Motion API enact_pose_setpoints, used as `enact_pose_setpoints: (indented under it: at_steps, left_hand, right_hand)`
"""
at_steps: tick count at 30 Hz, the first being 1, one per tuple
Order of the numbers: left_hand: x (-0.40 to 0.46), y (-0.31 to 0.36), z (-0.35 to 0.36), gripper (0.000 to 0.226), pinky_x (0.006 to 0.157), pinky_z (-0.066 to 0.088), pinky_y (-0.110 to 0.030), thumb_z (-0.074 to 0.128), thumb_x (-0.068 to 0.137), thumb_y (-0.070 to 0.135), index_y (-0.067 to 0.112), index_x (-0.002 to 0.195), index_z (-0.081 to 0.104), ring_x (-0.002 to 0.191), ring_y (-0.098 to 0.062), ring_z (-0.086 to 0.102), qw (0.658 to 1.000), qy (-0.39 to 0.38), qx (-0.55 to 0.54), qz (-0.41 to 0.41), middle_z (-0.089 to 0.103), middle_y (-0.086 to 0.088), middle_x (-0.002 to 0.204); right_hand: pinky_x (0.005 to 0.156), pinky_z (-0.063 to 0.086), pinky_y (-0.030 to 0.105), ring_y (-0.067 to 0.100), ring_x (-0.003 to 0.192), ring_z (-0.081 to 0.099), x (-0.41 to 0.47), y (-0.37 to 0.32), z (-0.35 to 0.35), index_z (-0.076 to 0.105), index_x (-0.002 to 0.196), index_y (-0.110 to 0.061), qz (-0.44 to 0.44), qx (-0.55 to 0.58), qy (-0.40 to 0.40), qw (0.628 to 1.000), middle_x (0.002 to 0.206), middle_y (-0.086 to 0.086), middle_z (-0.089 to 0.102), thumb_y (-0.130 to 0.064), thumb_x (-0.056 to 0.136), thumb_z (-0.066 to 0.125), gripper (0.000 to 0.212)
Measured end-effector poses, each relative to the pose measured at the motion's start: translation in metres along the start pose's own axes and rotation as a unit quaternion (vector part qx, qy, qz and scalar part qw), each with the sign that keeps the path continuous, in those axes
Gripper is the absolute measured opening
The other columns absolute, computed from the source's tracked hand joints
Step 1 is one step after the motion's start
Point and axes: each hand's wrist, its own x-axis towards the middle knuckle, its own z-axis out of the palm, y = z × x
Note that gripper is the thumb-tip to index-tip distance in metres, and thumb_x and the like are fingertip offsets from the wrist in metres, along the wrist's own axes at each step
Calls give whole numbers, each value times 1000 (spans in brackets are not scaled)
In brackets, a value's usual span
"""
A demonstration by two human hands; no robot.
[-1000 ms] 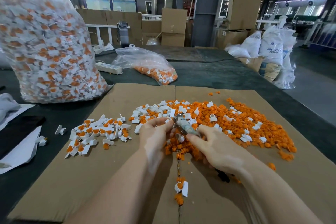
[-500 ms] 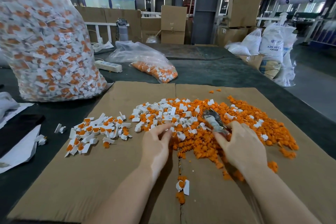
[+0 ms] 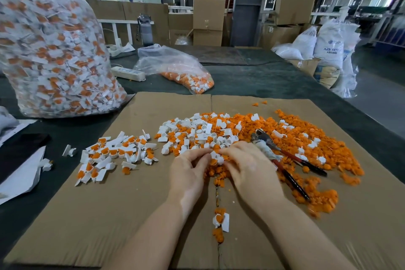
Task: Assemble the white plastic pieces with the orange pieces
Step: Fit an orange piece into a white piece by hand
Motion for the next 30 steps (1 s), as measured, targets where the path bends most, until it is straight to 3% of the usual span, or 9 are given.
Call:
enact_pose_setpoints:
  at_steps: [4, 7, 16, 24, 30]
  left_hand:
    - [-4, 0, -6, 29, 78, 46, -6, 63, 85, 2, 28, 97, 70, 91, 2, 60, 997, -39, -62, -22, 67, 10, 97]
    - [-5, -2, -5, 41, 80, 49, -13, 69, 78, -2, 32, 100, 65, 90, -4, 62, 997, -70, -38, -4, 66, 10, 101]
    - [-6, -5, 0, 34, 80, 51, -21, 74, 78, 10, 34, 100, 63, 86, -8, 61, 998, -50, 20, 16, 67, 11, 98]
    - [-9, -5, 3, 31, 86, 48, -21, 72, 80, 13, 29, 106, 66, 96, -6, 59, 994, -49, 88, 43, 66, 12, 103]
    - [-10, -4, 4, 31, 75, 37, -1, 70, 82, 15, 29, 109, 66, 94, 2, 54, 988, -39, 133, 61, 57, 21, 96]
  right_hand:
    - [67, 54, 32, 21, 77, 62, -3, -9, 11, 70, 81, -8, 4, 47, 35, 998, 79, 3, 66, -3, 77, 73, 7]
    - [68, 51, 27, 20, 78, 61, -5, -9, 13, 68, 81, -6, 24, 80, 54, 995, 78, 3, 65, -3, 80, 70, 4]
    - [76, 50, 22, 17, 83, 62, -13, -7, 10, 71, 89, -4, 33, 101, 86, 991, 84, 3, 67, -3, 81, 68, 8]
    - [70, 52, 26, 17, 78, 60, -13, -7, 11, 69, 80, -8, 9, 79, 72, 994, 79, 1, 64, -5, 78, 73, 6]
    - [61, 48, 25, 16, 71, 57, -13, -9, 12, 64, 74, -9, 2, 50, 87, 995, 72, 0, 60, -4, 77, 73, 11]
